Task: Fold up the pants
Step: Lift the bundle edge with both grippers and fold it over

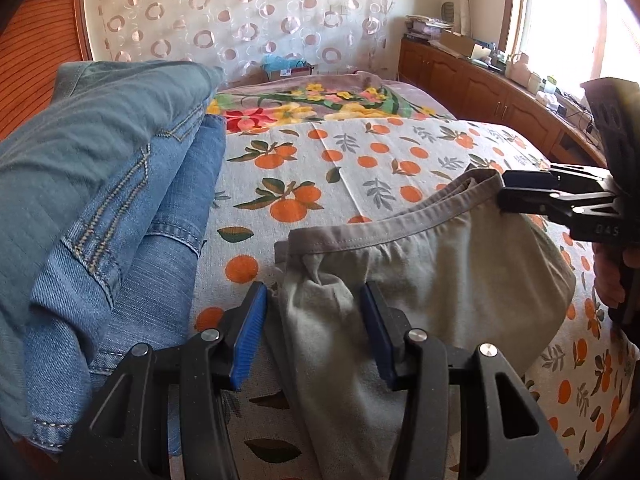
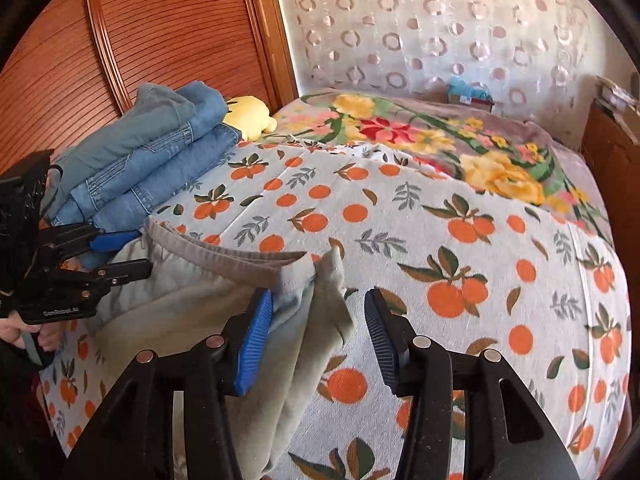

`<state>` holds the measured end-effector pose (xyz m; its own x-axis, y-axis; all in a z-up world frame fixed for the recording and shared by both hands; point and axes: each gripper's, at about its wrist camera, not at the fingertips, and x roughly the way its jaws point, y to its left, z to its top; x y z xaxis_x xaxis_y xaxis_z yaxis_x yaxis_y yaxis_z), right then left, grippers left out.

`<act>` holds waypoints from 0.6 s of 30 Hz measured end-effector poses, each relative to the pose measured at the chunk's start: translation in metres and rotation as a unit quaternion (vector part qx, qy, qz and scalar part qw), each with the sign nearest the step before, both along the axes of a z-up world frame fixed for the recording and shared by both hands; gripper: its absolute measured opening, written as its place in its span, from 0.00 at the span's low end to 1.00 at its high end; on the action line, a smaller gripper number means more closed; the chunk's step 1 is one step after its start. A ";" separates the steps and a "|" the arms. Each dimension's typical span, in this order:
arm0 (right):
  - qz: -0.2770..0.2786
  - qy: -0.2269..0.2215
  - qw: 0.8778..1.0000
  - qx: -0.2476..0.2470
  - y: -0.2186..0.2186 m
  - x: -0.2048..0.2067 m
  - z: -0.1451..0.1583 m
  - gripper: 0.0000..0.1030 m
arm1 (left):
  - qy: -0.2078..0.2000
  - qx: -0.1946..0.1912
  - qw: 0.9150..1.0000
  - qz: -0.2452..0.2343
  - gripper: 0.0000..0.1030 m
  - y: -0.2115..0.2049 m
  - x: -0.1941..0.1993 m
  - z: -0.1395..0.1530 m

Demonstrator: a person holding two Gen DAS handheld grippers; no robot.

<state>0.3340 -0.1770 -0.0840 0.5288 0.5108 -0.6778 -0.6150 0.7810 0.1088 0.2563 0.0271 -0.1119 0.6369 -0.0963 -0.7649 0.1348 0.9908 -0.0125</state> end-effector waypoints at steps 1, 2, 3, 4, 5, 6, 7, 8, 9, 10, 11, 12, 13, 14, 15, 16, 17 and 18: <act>-0.002 0.000 1.000 0.003 0.000 -0.001 0.005 0.49 | 0.000 0.001 1.000 0.001 0.48 0.000 0.000 -0.001; -0.003 -0.001 1.000 0.007 -0.001 -0.001 0.007 0.49 | 0.001 0.002 1.000 0.001 0.48 0.000 0.000 -0.001; -0.002 -0.002 1.000 0.013 -0.002 -0.002 0.009 0.50 | 0.002 0.003 1.000 0.001 0.48 -0.001 0.000 -0.002; -0.001 -0.001 1.000 0.019 -0.003 0.000 0.009 0.51 | 0.002 0.003 1.000 0.002 0.48 -0.001 0.000 -0.002; 0.003 0.003 1.000 0.024 -0.003 0.000 0.009 0.53 | 0.003 0.002 1.000 0.002 0.48 -0.001 0.000 -0.002; 0.007 0.009 1.000 0.024 -0.003 0.001 0.007 0.54 | 0.004 0.003 1.000 0.002 0.48 -0.001 0.000 -0.002; 0.009 0.015 1.000 0.020 -0.001 0.002 0.004 0.54 | 0.005 0.002 1.000 0.002 0.48 0.000 0.001 -0.002; 0.008 0.016 1.000 0.014 0.000 0.004 0.001 0.54 | 0.005 0.002 1.000 0.002 0.48 0.000 0.001 -0.002; 0.008 0.018 1.000 0.011 0.001 0.006 -0.001 0.54 | 0.005 0.002 1.000 0.003 0.48 0.000 0.001 -0.002; 0.013 0.025 1.000 0.011 0.004 0.009 -0.004 0.54 | 0.005 0.001 1.000 0.003 0.48 0.000 0.000 -0.002; 0.017 0.032 0.999 0.010 0.007 0.013 -0.006 0.54 | 0.005 0.002 1.000 0.003 0.48 0.000 0.001 -0.002; 0.018 0.040 0.999 0.005 0.009 0.016 -0.009 0.54 | 0.006 0.003 1.000 0.003 0.48 0.000 0.001 -0.002; 0.017 0.045 0.999 0.000 0.011 0.018 -0.012 0.54 | 0.007 0.003 1.000 0.003 0.48 0.000 0.002 -0.002; 0.019 0.039 0.999 0.001 0.012 0.017 -0.011 0.54 | 0.007 0.003 1.000 0.003 0.48 0.000 0.002 -0.002; 0.023 0.040 0.999 -0.001 0.013 0.017 -0.011 0.54 | 0.008 0.003 1.000 0.003 0.48 0.000 0.001 -0.002; 0.025 0.037 0.999 -0.003 0.013 0.016 -0.011 0.54 | 0.008 0.002 1.000 0.003 0.48 0.000 0.001 -0.002; 0.027 0.034 0.999 -0.004 0.014 0.015 -0.011 0.53 | 0.009 0.002 1.000 0.002 0.48 0.000 0.002 -0.002; 0.028 0.032 0.999 -0.005 0.013 0.015 -0.011 0.38 | 0.009 0.002 1.000 0.002 0.48 -0.001 0.002 -0.002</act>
<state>0.3487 -0.1642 -0.0951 0.4561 0.5314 -0.7139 -0.6493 0.7473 0.1414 0.2582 0.0264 -0.1139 0.6228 -0.0901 -0.7772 0.1303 0.9914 -0.0104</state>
